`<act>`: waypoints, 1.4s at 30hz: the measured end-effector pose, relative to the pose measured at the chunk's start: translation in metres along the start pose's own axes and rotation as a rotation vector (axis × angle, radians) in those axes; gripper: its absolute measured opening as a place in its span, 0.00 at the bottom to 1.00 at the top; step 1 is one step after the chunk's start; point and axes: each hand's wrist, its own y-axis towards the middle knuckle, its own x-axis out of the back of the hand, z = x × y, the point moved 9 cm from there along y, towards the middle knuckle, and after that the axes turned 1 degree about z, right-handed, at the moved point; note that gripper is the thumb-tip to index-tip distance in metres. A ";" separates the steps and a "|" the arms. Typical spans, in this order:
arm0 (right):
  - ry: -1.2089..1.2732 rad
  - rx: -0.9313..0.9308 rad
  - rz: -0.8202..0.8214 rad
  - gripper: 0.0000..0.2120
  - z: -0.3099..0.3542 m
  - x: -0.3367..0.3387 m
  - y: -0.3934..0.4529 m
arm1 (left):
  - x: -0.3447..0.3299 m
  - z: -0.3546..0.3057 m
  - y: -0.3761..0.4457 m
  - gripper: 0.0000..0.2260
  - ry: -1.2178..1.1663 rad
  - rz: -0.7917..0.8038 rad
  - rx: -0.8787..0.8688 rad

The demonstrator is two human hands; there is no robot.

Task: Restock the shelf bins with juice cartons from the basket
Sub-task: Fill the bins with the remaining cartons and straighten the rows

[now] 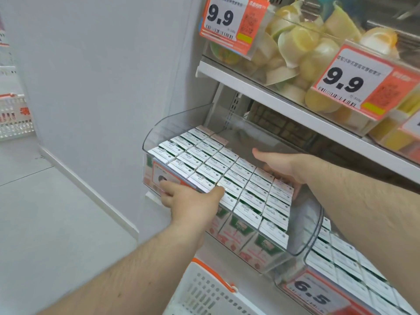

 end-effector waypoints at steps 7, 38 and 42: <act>0.000 0.013 -0.066 0.54 0.005 -0.003 -0.006 | -0.004 0.004 0.011 0.51 0.025 -0.035 0.004; 0.943 0.101 -0.142 0.35 -0.026 -0.072 -0.113 | -0.030 0.032 -0.036 0.41 -0.313 0.187 0.272; 1.012 0.134 -0.156 0.34 -0.023 -0.079 -0.127 | -0.030 0.029 -0.036 0.38 -0.315 0.205 0.257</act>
